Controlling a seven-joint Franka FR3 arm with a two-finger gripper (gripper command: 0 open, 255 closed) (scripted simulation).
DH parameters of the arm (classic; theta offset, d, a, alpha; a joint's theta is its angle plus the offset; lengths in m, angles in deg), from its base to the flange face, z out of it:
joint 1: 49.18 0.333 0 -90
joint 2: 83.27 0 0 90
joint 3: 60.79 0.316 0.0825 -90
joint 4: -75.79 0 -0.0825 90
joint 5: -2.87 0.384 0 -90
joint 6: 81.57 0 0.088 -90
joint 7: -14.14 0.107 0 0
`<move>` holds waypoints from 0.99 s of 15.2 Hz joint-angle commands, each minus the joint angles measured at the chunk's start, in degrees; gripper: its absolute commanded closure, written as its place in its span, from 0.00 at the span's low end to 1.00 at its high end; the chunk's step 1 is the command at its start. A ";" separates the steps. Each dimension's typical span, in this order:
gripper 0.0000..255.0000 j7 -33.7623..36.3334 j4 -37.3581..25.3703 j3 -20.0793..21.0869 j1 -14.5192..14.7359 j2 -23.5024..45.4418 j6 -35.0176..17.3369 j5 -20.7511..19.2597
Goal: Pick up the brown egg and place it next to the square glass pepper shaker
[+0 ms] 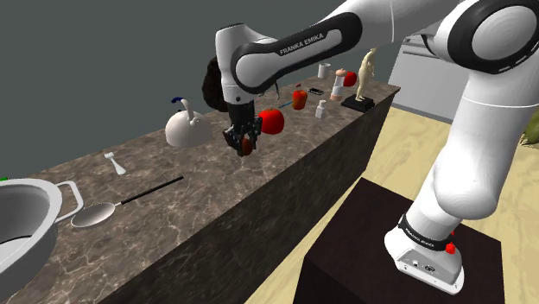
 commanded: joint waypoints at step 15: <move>1.00 -5.67 -2.85 -2.18 -3.20 -4.96 7.71 1.19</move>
